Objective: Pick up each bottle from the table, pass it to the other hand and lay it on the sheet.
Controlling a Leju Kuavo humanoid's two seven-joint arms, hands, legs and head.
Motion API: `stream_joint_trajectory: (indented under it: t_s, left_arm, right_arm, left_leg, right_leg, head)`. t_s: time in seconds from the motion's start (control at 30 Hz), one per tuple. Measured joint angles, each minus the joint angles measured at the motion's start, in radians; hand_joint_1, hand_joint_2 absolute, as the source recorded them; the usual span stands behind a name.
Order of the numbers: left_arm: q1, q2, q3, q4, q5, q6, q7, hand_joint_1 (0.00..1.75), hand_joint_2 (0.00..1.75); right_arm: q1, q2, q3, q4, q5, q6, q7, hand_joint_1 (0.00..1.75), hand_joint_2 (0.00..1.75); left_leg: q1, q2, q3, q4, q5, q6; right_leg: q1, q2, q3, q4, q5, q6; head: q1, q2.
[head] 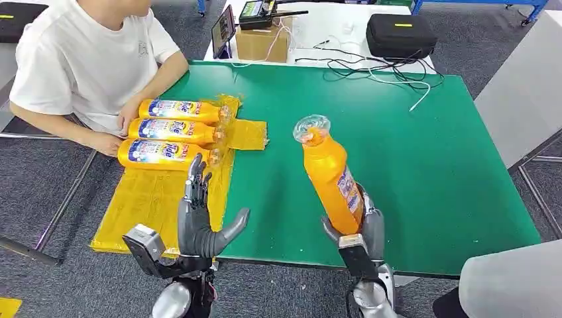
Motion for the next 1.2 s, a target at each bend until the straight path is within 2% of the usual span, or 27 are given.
stream_joint_trajectory:
  t_s: [0.17,0.27,0.43,0.57,0.87,0.9,0.93,0.97,1.07,1.1,1.13,1.17,1.2]
  left_arm:
    - [0.017,0.012,0.009,-0.027,0.031,-0.059,-0.005,0.0,1.75]
    - [0.024,0.014,0.011,-0.024,0.068,-0.121,0.034,0.0,1.75]
    - [0.02,0.017,-0.011,0.028,0.16,-0.279,0.093,0.0,1.75]
    - [0.009,0.021,-0.049,0.072,0.174,-0.345,0.113,0.0,1.75]
    - [-0.014,0.034,-0.097,0.149,0.17,-0.391,0.112,0.0,1.75]
    - [-0.015,0.035,-0.098,0.152,0.177,-0.402,0.112,0.19,1.75]
    - [-0.016,0.038,-0.097,0.156,0.188,-0.418,0.114,0.19,1.75]
    - [-0.017,0.04,-0.097,0.159,0.198,-0.434,0.119,1.75,1.75]
    - [-0.02,0.045,-0.095,0.172,0.228,-0.482,0.123,1.75,1.75]
    - [-0.022,0.047,-0.092,0.177,0.236,-0.495,0.122,1.75,1.75]
    - [-0.024,0.047,-0.087,0.183,0.24,-0.51,0.121,1.75,1.75]
    - [-0.024,0.047,-0.082,0.188,0.246,-0.52,0.119,1.75,1.75]
    - [-0.025,0.047,-0.079,0.193,0.249,-0.528,0.117,1.75,1.75]
  right_arm:
    - [0.046,0.004,0.018,-0.113,-0.007,0.013,-0.002,1.64,1.75]
    - [0.056,0.004,0.038,-0.132,0.025,0.066,-0.002,1.71,1.75]
    - [0.06,0.001,0.112,-0.125,0.164,0.131,-0.002,1.73,1.75]
    - [0.053,-0.001,0.167,-0.095,0.206,0.148,-0.002,1.75,1.75]
    - [0.022,-0.002,0.267,-0.003,0.209,0.193,0.001,1.75,1.75]
    - [0.02,-0.002,0.273,0.005,0.208,0.196,0.002,1.75,1.75]
    - [0.016,-0.002,0.279,0.014,0.203,0.203,0.003,1.75,1.75]
    - [0.012,-0.002,0.283,0.023,0.2,0.209,0.003,1.75,1.75]
    - [0.0,-0.002,0.291,0.041,0.193,0.224,0.003,1.75,1.75]
    - [-0.003,-0.002,0.293,0.046,0.184,0.233,0.002,1.66,1.75]
    - [-0.004,-0.002,0.296,0.049,0.171,0.246,0.001,1.66,1.75]
    - [-0.006,-0.002,0.297,0.052,0.164,0.253,0.0,1.38,1.75]
    - [-0.007,-0.002,0.298,0.054,0.158,0.262,-0.002,0.65,1.75]
  left_leg:
    - [0.0,0.0,0.0,0.0,0.0,0.0]
    - [0.0,0.0,0.0,0.0,0.0,0.0]
    - [0.0,0.0,0.0,0.0,0.0,0.0]
    - [0.0,0.0,-0.001,0.0,0.0,0.0]
    - [0.0,0.0,-0.001,0.0,0.0,0.0]
    - [0.0,0.0,-0.001,0.0,0.0,0.0]
    - [0.0,0.0,-0.001,0.0,0.0,0.0]
    - [0.0,0.0,-0.001,0.0,0.0,0.0]
    - [0.0,0.0,-0.001,0.0,0.0,0.0]
    - [0.0,0.0,-0.001,0.0,0.0,0.0]
    - [0.0,0.0,-0.001,0.0,0.0,0.0]
    - [0.0,0.0,-0.001,0.0,0.0,0.0]
    - [0.0,0.0,-0.001,0.0,0.0,0.0]
  right_leg:
    - [0.0,0.0,-0.001,0.0,0.0,0.0]
    - [0.0,0.0,-0.001,0.0,0.0,0.0]
    - [0.0,0.0,-0.001,0.0,0.0,0.0]
    - [0.0,0.0,-0.001,0.0,0.0,0.0]
    - [0.0,0.0,-0.001,0.0,0.0,0.0]
    - [0.0,0.0,-0.001,0.0,0.0,0.0]
    - [0.0,0.0,-0.001,0.0,0.0,0.0]
    - [0.0,0.0,-0.002,0.0,0.0,0.0]
    - [0.0,0.0,-0.001,0.0,0.0,0.0]
    - [0.0,0.0,-0.001,0.0,0.0,0.0]
    - [0.0,0.0,-0.001,0.0,0.0,0.0]
    - [0.0,0.0,-0.001,0.0,0.0,0.0]
    - [0.0,0.0,-0.001,0.0,0.0,0.0]
  head:
    - [0.0,0.0]
    - [0.0,0.0]
    - [0.0,0.0]
    - [0.0,0.0]
    - [0.0,0.0]
    - [0.0,0.0]
    - [0.0,0.0]
    - [0.0,0.0]
    - [0.0,0.0]
    - [0.0,0.0]
    - [0.0,0.0]
    - [0.0,0.0]
    - [0.0,0.0]
